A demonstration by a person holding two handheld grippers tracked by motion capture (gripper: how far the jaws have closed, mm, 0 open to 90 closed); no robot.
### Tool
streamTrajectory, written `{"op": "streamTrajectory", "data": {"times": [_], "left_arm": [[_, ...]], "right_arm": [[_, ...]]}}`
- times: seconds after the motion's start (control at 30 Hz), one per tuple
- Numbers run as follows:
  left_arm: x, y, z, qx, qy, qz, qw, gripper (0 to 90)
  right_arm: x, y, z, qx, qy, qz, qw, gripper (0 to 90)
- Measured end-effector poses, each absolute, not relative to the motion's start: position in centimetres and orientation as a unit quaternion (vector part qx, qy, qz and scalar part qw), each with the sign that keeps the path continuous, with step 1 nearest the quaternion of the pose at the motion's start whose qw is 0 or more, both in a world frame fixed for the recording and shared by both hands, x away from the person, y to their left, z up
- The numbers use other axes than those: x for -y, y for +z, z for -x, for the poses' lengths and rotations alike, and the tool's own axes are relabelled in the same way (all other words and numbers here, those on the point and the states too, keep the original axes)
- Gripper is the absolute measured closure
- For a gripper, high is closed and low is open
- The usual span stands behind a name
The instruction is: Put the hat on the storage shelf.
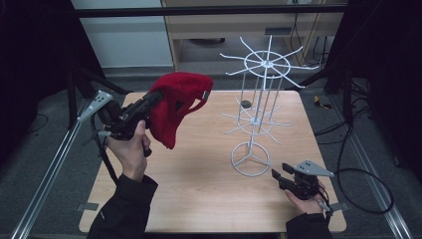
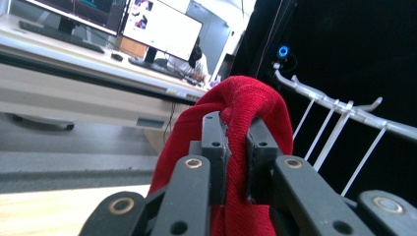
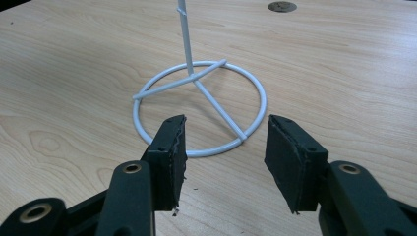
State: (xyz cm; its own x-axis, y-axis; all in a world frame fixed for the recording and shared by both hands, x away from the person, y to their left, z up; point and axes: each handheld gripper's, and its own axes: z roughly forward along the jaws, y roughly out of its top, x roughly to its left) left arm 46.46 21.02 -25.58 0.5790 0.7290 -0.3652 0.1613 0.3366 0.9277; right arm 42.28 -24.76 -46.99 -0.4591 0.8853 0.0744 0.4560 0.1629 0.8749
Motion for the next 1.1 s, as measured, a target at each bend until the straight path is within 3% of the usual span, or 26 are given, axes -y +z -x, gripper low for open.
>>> {"op": "streamTrajectory", "data": {"times": [0.8, 1.1], "left_arm": [[-19.0, -17.8, -44.4, -0.364, 0.211, -0.489, 0.764, 81.3], [-16.9, -16.4, -44.3, -0.354, 0.208, -0.492, 0.768, 81.2]], "right_arm": [[24.5, -47.2, -42.5, -0.729, 0.452, -0.458, 0.234, 50.8], [24.5, -47.2, -42.5, -0.73, 0.451, -0.457, 0.235, 50.8]]}}
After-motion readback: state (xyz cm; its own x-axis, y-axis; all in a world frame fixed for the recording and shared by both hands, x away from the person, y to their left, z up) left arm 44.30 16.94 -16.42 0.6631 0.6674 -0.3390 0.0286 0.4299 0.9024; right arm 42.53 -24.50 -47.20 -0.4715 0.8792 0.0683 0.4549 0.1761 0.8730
